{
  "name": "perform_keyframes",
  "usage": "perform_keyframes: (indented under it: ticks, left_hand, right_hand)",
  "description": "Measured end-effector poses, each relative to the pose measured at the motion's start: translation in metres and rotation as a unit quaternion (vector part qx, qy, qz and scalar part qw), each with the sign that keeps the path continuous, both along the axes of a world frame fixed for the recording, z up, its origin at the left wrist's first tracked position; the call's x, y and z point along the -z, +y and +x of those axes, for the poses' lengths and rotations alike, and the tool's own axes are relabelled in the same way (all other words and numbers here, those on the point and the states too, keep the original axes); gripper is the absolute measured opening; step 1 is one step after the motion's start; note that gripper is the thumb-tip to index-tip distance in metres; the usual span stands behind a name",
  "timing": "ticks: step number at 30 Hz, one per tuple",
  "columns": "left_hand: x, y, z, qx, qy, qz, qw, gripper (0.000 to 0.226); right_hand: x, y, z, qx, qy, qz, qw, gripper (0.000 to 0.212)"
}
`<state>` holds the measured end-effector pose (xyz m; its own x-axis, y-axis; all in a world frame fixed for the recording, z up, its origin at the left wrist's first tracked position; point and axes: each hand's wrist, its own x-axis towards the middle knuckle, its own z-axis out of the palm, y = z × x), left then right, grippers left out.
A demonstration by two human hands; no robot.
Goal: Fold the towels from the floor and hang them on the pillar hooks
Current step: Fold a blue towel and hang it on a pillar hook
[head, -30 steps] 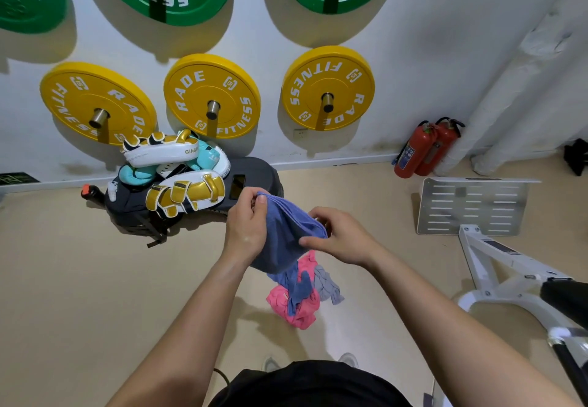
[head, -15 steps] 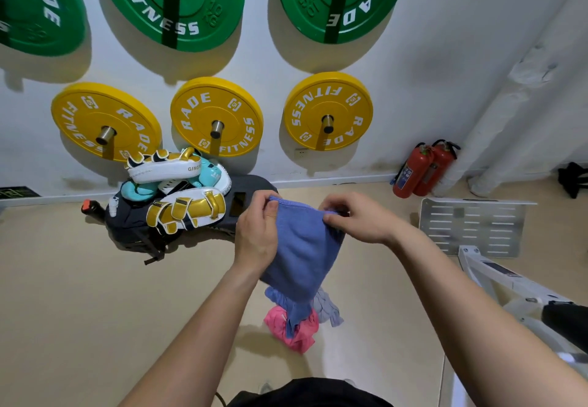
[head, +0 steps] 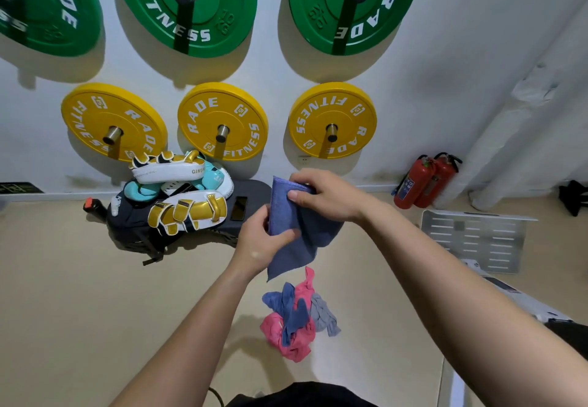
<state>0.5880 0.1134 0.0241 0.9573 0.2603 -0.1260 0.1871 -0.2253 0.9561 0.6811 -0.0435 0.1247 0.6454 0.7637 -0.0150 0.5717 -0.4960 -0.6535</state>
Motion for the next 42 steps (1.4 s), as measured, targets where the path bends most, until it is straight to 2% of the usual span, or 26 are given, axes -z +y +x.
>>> perform_keyframes:
  ticks: [4,7,9,12,16,19,23,25,29,33,37,42]
  left_hand:
    - [0.016,-0.004,-0.006,0.001,0.056,0.029,0.998,0.024]
    - [0.028,-0.008,-0.009,0.020,0.094,0.034,0.995,0.019]
    - [0.035,-0.007,-0.011,0.046,0.103,0.035,0.993,0.016]
    - [0.041,0.000,-0.017,0.067,0.097,0.021,0.993,0.014]
    - [0.044,0.030,-0.023,0.042,0.093,0.007,0.995,0.017]
    - [0.034,0.058,-0.022,-0.028,0.081,-0.094,0.992,0.015]
    - [0.008,0.069,-0.013,-0.091,0.029,-0.249,0.964,0.020]
    - [0.006,0.062,-0.004,-0.147,0.013,-0.268,0.952,0.024]
    - [0.018,0.045,0.008,-0.287,0.058,-0.059,0.954,0.040]
    - [0.026,0.033,0.005,-0.305,0.117,0.036,0.945,0.044]
    - [0.035,0.026,0.004,-0.301,0.154,0.046,0.940,0.041]
    - [0.032,0.020,0.002,-0.307,0.132,0.012,0.942,0.038]
  right_hand:
    - [-0.025,-0.003,0.014,-0.005,-0.035,0.026,0.999,0.024]
    - [-0.040,-0.008,0.025,0.017,-0.052,0.045,0.997,0.010]
    - [-0.047,-0.014,0.032,0.035,-0.077,0.057,0.995,0.013]
    - [-0.049,-0.029,0.043,0.081,-0.104,0.054,0.990,0.017]
    - [-0.030,-0.058,0.056,0.180,-0.122,0.051,0.975,0.018]
    - [-0.007,-0.078,0.052,0.243,-0.104,0.048,0.963,0.017]
    - [0.022,-0.086,0.029,0.313,-0.056,0.062,0.946,0.017]
    - [0.032,-0.079,0.016,0.331,-0.027,0.077,0.940,0.026]
    - [0.047,-0.071,0.002,0.373,0.037,0.144,0.916,0.038]
    - [0.070,-0.078,-0.006,0.435,0.065,0.166,0.882,0.044]
    - [0.086,-0.081,-0.019,0.471,0.063,0.131,0.870,0.040]
    - [0.103,-0.083,-0.027,0.488,0.076,0.117,0.862,0.042]
